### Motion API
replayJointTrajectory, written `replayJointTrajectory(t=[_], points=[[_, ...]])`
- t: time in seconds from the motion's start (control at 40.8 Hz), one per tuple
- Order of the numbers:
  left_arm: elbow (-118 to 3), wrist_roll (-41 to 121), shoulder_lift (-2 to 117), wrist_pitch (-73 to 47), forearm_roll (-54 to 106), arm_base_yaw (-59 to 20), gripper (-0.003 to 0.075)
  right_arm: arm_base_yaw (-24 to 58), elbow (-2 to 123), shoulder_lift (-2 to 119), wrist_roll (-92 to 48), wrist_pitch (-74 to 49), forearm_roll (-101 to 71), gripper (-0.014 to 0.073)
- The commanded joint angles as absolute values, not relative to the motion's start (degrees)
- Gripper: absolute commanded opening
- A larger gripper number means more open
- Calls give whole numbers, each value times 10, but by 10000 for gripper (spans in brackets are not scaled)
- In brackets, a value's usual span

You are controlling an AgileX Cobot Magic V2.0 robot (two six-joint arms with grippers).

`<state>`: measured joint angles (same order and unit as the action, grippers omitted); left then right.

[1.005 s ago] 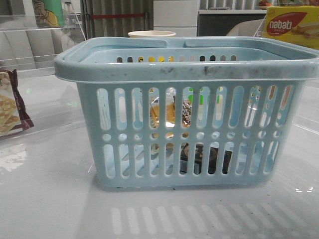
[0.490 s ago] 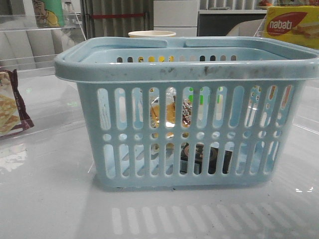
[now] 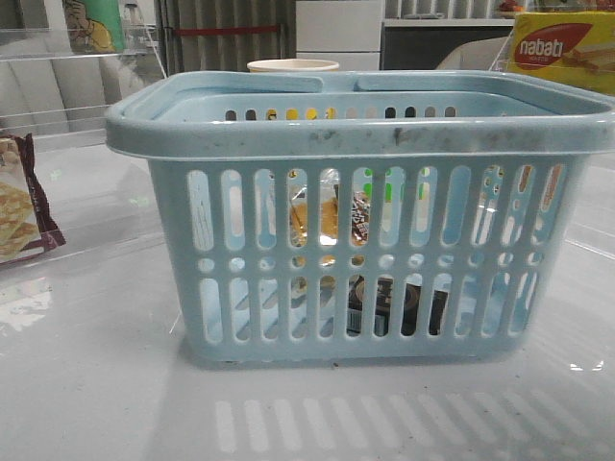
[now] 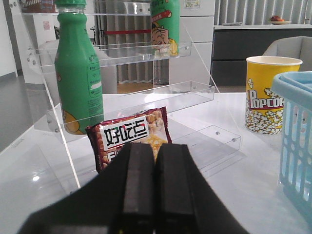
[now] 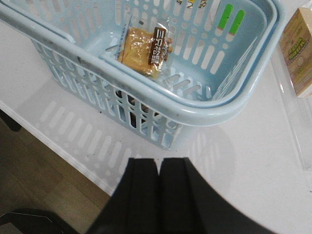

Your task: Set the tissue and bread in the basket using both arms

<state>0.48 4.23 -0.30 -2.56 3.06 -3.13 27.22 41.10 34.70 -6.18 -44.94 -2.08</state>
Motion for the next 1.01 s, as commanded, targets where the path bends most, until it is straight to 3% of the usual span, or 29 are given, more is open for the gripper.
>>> replayJointTrajectory(t=[0.0,0.147,0.613,0.883,0.981], points=[[3,36,-14,24,30,-35,94,271,426,347,-60,-407,-16,57],[3,36,-13,24,30,-35,94,249,398,297,-60,-385,-15,57],[3,36,-13,24,30,-35,94,-1,94,34,-60,-87,-23,57],[3,36,-13,24,30,-35,94,-15,-20,-16,-60,39,-27,57],[3,36,-13,24,30,-35,94,-15,-17,-16,-60,29,-27,57]])
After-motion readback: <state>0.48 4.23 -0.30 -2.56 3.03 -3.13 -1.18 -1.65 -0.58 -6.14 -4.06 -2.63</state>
